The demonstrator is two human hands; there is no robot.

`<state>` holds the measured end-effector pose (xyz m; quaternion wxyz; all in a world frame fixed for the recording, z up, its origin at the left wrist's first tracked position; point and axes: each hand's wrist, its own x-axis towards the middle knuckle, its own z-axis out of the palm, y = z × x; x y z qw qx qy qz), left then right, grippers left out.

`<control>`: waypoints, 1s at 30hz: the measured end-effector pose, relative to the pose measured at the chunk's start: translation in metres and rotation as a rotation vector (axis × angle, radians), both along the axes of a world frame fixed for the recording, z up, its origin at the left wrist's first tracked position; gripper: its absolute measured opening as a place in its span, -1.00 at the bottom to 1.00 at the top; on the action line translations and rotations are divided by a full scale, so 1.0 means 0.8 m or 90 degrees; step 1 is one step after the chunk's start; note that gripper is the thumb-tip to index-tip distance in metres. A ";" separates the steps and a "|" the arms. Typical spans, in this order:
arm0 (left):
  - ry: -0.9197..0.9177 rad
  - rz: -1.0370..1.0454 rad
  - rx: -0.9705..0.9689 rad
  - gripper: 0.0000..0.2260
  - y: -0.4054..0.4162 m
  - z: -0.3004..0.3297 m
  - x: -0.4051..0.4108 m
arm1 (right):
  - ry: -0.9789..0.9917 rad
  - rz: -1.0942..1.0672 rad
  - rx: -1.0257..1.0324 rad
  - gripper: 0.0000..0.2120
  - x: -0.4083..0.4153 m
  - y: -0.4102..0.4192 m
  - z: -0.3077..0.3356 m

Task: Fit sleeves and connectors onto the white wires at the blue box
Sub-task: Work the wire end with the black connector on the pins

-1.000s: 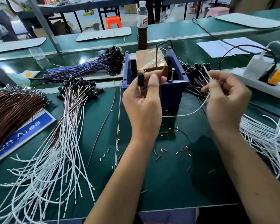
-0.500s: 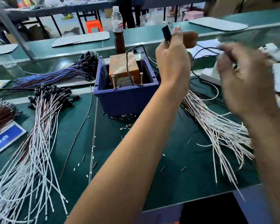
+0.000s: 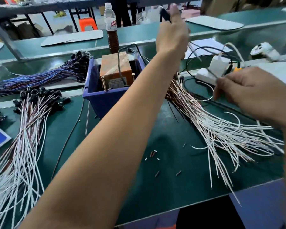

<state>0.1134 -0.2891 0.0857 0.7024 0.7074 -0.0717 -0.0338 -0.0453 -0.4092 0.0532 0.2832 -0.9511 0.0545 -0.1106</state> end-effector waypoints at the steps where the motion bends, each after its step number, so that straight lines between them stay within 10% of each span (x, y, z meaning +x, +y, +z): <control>1: 0.009 -0.008 0.065 -0.46 -0.006 -0.005 0.006 | 0.037 -0.020 -0.017 -0.60 0.005 0.002 -0.006; 9: 0.131 -0.011 0.255 -0.96 -0.007 -0.094 0.008 | 0.127 -0.128 -0.151 -0.64 0.047 0.026 -0.096; 18: 0.055 0.123 0.239 -0.85 0.002 -0.141 -0.006 | 0.029 -0.212 -0.154 -0.78 0.041 0.031 -0.101; 30: 0.085 -0.059 0.243 -0.85 0.049 -0.156 -0.049 | -0.146 -0.184 -0.060 -0.91 0.054 0.080 -0.101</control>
